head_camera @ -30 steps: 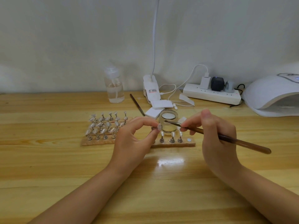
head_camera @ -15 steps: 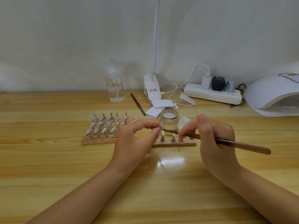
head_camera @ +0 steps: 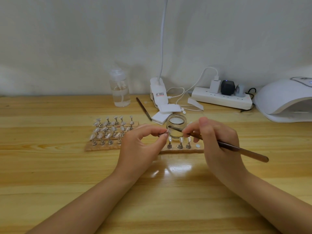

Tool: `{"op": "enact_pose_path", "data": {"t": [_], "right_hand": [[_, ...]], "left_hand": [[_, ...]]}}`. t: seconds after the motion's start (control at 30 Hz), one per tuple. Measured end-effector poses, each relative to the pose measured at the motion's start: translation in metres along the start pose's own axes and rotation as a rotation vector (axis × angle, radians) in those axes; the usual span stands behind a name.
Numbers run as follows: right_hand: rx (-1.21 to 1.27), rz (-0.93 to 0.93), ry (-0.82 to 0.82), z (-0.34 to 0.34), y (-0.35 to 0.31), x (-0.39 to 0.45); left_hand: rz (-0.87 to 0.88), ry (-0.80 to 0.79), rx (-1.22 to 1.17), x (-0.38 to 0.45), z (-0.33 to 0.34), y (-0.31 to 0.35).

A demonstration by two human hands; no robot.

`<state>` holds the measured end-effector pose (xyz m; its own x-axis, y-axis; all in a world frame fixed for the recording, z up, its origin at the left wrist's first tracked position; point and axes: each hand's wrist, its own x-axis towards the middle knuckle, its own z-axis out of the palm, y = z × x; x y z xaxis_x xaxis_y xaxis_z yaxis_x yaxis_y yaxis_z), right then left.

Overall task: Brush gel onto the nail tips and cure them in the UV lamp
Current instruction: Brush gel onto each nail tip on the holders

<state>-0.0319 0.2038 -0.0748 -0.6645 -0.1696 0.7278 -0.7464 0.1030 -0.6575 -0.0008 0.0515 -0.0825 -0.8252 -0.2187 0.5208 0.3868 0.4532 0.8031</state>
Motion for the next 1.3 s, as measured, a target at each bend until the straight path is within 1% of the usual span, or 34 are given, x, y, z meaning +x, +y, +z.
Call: {"op": "enact_pose_path", "data": {"t": [0.17,0.27,0.37,0.47,0.57,0.63,0.73,0.9,1.0,1.17,1.3], "right_hand": [[0.056,0.0,0.014,-0.0022,-0.0016,-0.001],[0.022,-0.005,0.017,-0.0018,-0.0017,-0.0008],[-0.011,0.038,-0.004,0.001,-0.0009,-0.0004],[0.043,0.065,0.002,0.0014,-0.0015,-0.0023],[0.123,0.096,0.051,-0.0006,-0.0024,-0.0029],[0.107,0.123,0.063,-0.0007,-0.0019,-0.0011],[0.066,0.142,0.026,0.0012,-0.001,-0.0002],[0.162,0.129,0.054,0.0002,-0.0031,-0.0035],[0.15,0.132,0.069,-0.0002,-0.0027,-0.0013],[0.158,0.204,0.043,0.0013,-0.0025,-0.004],[0.2,0.174,0.081,0.0005,-0.0044,-0.0042]], "left_hand": [[-0.006,0.003,0.0,-0.0002,-0.0002,-0.0001],[-0.004,0.001,0.006,0.0005,0.0002,-0.0007],[-0.011,0.003,0.007,0.0003,0.0003,-0.0012],[-0.016,-0.002,0.004,0.0004,0.0003,-0.0014],[-0.014,-0.009,-0.001,-0.0001,-0.0004,-0.0005],[-0.021,-0.012,-0.002,-0.0001,-0.0007,0.0001],[-0.022,-0.021,0.006,0.0002,-0.0008,0.0003],[-0.011,-0.021,0.019,0.0008,-0.0003,-0.0002],[-0.002,-0.021,0.013,0.0009,-0.0004,-0.001],[0.01,-0.015,0.023,0.001,0.0003,-0.0027],[0.023,-0.015,0.03,0.0004,-0.0002,-0.0036]]}}
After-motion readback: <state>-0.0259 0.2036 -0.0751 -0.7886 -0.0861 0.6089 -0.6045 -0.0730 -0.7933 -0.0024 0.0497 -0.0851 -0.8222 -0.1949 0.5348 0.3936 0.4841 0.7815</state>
